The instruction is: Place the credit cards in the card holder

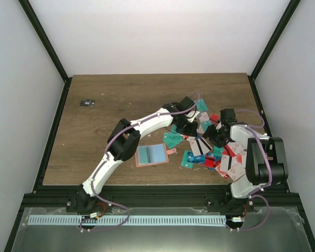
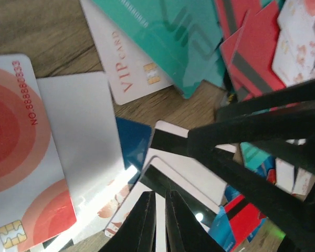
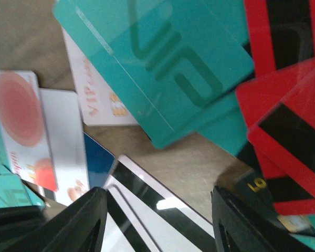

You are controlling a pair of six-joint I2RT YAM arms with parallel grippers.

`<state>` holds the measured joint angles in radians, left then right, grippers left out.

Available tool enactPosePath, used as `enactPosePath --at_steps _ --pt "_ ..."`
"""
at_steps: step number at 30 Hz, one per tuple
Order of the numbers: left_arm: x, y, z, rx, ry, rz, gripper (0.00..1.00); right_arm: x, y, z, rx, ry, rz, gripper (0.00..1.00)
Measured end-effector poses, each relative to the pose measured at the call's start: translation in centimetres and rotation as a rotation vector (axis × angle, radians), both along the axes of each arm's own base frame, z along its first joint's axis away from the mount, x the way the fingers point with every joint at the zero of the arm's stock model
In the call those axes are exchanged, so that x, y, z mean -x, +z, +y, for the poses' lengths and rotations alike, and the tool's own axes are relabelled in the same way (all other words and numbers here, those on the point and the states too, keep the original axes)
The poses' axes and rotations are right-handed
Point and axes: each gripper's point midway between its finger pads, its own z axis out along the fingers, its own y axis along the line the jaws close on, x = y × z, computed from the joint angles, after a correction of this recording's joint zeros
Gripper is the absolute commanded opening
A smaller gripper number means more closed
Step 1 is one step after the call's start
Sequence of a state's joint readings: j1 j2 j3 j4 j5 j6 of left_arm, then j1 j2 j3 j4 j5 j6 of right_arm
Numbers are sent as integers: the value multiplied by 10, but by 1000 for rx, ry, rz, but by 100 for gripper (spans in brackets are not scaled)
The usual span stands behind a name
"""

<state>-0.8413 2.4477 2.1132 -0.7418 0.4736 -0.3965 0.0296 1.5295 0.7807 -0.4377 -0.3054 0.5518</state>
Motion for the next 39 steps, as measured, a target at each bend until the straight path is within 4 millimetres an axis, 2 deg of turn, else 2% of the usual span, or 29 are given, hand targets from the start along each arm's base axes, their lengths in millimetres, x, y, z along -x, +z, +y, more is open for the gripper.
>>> enactPosePath --at_steps 3,7,12,21,26,32,39 --pt "1 -14 1 -18 1 20 8 -3 -6 3 -6 14 3 54" --pt "7 -34 5 -46 -11 57 8 -3 -5 17 -36 60 -9 54" --pt "22 -37 14 -43 -33 92 8 10 -6 43 -79 139 -8 54" --pt "81 -41 53 -49 -84 179 8 60 -7 68 -192 184 47 54" --pt "109 -41 59 -46 -124 208 8 84 -6 76 -245 184 112 54" --pt "127 -40 58 -40 -167 232 8 106 -6 82 -279 171 185 55" --pt "134 -39 58 -44 -205 225 9 135 -5 80 -250 151 266 59"
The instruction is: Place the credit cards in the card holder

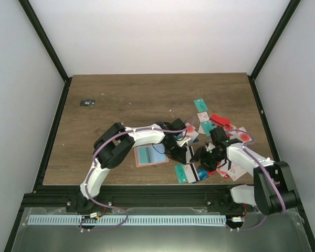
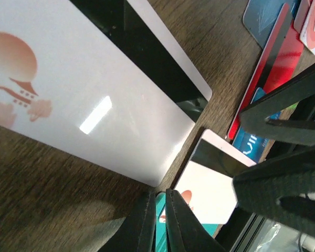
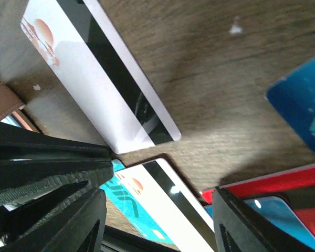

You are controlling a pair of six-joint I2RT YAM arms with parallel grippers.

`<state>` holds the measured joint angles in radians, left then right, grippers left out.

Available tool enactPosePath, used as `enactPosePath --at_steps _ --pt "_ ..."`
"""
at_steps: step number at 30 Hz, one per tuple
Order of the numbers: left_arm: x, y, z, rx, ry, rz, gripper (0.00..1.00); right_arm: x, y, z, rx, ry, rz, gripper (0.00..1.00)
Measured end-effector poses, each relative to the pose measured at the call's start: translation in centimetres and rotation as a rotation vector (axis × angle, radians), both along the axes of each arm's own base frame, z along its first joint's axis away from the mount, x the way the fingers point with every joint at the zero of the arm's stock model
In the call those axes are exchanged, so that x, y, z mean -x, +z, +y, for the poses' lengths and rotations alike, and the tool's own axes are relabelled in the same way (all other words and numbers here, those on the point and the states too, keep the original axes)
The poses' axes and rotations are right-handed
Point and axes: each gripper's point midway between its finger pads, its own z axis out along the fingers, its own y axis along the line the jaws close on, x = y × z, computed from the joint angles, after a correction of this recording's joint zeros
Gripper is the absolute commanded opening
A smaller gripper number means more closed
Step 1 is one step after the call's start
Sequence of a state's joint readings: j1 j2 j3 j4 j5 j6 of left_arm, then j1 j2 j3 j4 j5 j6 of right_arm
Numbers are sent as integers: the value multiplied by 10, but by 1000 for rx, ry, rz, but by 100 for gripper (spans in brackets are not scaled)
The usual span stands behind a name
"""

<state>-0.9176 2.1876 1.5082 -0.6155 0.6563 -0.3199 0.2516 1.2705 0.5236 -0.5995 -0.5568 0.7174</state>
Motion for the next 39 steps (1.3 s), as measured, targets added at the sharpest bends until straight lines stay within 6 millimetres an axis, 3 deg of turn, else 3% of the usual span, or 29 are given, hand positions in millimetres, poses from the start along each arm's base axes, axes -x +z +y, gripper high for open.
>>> enactPosePath --at_steps 7,16,25,39 --pt "0 3 5 -33 -2 -23 9 7 10 -9 64 -7 29 69" --pt "-4 3 10 -61 6 -49 9 47 20 1 53 15 92 77" --pt "-10 24 -7 11 -18 -68 9 92 -7 1 15 -12 235 78" --pt "18 1 -12 -6 -99 -12 9 82 -14 11 -99 -129 162 76"
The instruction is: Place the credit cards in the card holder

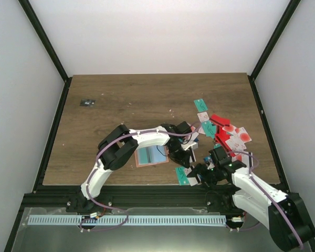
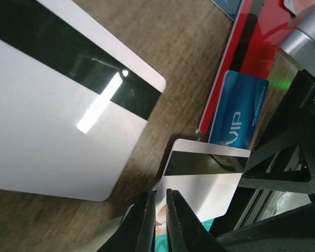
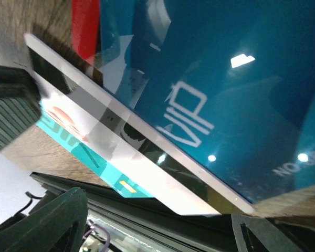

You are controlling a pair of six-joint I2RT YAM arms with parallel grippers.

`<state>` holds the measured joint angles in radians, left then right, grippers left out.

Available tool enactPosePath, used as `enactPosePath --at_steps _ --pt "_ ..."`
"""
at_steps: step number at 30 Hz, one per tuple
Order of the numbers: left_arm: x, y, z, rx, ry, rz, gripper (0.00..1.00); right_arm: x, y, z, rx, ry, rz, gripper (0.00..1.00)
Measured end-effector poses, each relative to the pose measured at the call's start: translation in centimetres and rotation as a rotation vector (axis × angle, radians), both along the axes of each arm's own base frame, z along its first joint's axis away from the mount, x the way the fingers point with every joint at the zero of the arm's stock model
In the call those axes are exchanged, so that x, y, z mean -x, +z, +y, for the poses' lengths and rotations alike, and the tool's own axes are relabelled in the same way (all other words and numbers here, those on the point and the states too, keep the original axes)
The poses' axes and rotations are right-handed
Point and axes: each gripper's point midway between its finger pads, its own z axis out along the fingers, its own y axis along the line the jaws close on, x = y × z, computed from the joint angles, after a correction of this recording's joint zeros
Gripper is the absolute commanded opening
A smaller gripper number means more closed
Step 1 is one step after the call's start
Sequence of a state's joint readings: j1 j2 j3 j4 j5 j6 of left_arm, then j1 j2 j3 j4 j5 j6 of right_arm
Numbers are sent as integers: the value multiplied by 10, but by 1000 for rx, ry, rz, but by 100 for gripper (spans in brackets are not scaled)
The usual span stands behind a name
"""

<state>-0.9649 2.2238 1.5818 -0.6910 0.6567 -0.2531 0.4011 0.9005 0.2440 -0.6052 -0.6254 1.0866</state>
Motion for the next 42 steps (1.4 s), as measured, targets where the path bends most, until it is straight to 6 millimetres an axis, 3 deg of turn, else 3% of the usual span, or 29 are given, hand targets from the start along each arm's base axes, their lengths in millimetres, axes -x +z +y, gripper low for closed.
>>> enactPosePath --at_steps 6,14,30,38,42 --pt "16 -1 -2 17 -30 21 9 0 -2 2 -28 -36 0 59" --pt "16 -1 2 10 -25 13 9 6 -3 -1 -10 -33 -6 30" --pt "13 0 5 9 -14 7 9 7 4 -3 -2 -49 10 7" --pt "-2 6 6 -10 39 -28 9 -15 35 7 -47 -34 -89 1" --pt "-6 38 -3 45 58 -37 10 -37 57 12 -52 -32 -194 1"
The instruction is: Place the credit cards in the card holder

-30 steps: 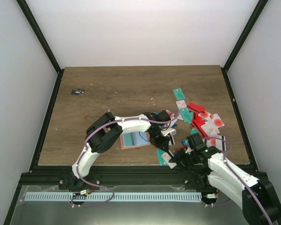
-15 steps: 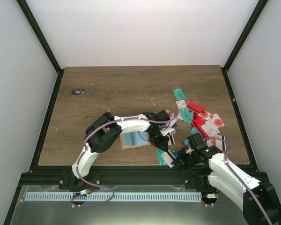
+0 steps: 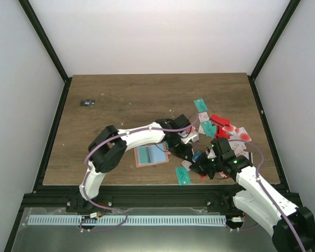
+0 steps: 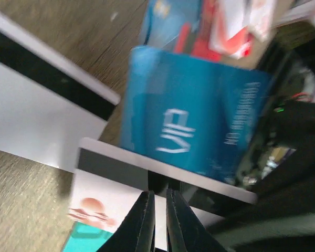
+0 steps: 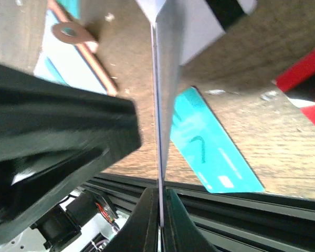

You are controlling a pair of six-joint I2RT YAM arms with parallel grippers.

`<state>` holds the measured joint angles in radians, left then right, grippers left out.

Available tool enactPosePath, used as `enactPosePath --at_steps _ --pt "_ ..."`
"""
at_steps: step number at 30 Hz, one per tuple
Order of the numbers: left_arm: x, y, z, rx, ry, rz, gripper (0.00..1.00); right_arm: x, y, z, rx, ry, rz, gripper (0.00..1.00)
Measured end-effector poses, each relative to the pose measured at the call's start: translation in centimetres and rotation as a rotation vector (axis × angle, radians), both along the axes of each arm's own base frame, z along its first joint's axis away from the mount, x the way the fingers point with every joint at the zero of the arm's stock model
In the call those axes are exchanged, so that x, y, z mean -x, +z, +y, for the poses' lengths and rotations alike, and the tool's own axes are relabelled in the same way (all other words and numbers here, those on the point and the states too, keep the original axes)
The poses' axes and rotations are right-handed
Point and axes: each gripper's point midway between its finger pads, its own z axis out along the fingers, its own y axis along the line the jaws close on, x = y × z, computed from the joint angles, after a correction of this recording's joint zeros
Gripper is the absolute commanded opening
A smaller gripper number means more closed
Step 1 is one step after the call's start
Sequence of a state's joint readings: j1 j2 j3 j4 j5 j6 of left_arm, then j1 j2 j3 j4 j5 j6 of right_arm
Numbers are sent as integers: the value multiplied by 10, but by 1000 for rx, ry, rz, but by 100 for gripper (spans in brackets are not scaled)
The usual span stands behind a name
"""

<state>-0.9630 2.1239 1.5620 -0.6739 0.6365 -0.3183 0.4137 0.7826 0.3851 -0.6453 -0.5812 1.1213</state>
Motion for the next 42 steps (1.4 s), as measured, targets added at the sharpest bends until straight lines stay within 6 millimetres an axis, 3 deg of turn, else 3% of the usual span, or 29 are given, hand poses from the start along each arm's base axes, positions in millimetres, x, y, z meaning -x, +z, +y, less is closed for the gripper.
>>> enactPosePath --at_steps 3,6,11,16,20,26,29,32,38,42 --pt "-12 38 -3 65 32 -38 12 -11 13 2 -2 4 -60 1" --pt "-34 78 6 126 98 -86 14 -22 25 5 -8 5 -119 1" --pt "-83 132 45 169 269 -180 25 -47 56 12 -49 -14 -254 1" --pt "-114 179 89 208 449 -246 43 -76 94 18 -112 -85 -388 1" --pt "-125 222 113 299 579 -264 50 -103 141 20 -190 -176 -519 1" --pt "-127 279 123 525 681 -230 51 -135 231 24 -334 -271 -730 1" --pt "-130 301 121 629 696 -209 51 -142 264 26 -408 -290 -798 1" --pt "-132 319 115 712 688 -198 51 -148 281 30 -462 -299 -823 1" --pt "-136 345 105 842 655 -183 47 -154 289 38 -519 -290 -814 1" --pt "-145 342 97 869 651 -163 45 -155 293 43 -553 -272 -813 1"
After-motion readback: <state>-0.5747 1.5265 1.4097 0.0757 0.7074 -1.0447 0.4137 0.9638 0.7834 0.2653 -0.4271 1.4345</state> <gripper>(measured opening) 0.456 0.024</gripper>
